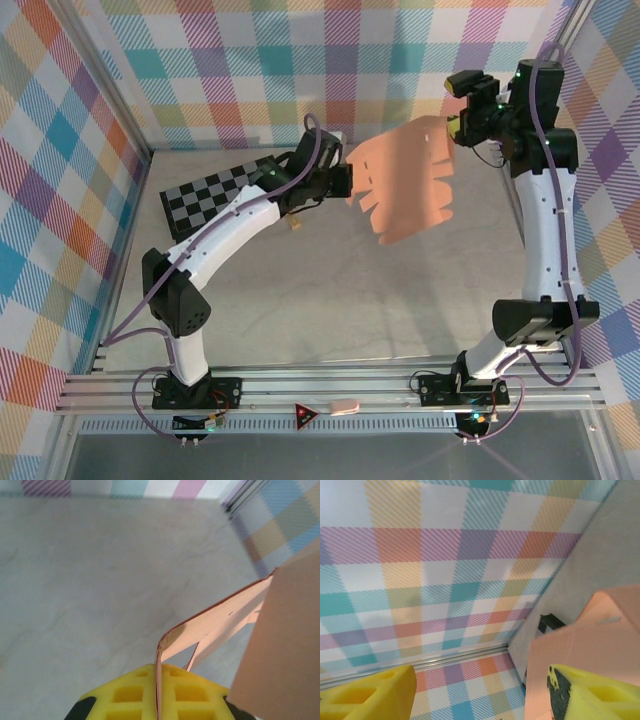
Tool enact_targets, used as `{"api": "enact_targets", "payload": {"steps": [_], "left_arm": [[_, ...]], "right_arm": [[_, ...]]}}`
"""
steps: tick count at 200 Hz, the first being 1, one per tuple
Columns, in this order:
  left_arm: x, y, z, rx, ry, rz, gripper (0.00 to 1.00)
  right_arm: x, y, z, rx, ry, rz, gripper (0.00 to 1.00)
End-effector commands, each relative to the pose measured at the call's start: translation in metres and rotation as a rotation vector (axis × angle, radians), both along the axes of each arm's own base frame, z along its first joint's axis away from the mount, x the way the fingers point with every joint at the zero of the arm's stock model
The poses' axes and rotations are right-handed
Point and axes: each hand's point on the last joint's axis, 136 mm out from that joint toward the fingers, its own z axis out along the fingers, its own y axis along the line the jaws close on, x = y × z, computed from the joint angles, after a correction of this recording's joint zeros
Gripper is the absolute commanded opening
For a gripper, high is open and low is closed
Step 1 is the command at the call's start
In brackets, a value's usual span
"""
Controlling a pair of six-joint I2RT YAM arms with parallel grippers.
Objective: Fold the paper box
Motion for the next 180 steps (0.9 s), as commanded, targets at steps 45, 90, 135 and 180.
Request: {"api": "enact_targets", "payload": {"steps": [45, 90, 135, 180], "left_arm": [[-0.026, 0.037, -0.102, 0.194, -0.004, -0.014, 0.0], [-0.029, 0.036, -0.13, 0.275, -0.114, -0.114, 0.0], [-0.026, 0.035, -0.137, 0.316, -0.123, -0.143, 0.0], [-0.024, 0.034, -0.14, 0.328, -0.113, -0.146, 0.0]], "right_arm": [[-0.029, 0.066, -0.135, 0.016, 0.341, 0.069, 0.65], [-0.033, 0.109, -0.221, 0.055, 0.556, 0.107, 0.64], [-0.014, 0.138, -0.254, 0.039, 0.604, 0.185, 0.66], [-0.017, 0.132, -0.27, 0.008, 0.607, 0.166, 0.55]]}}
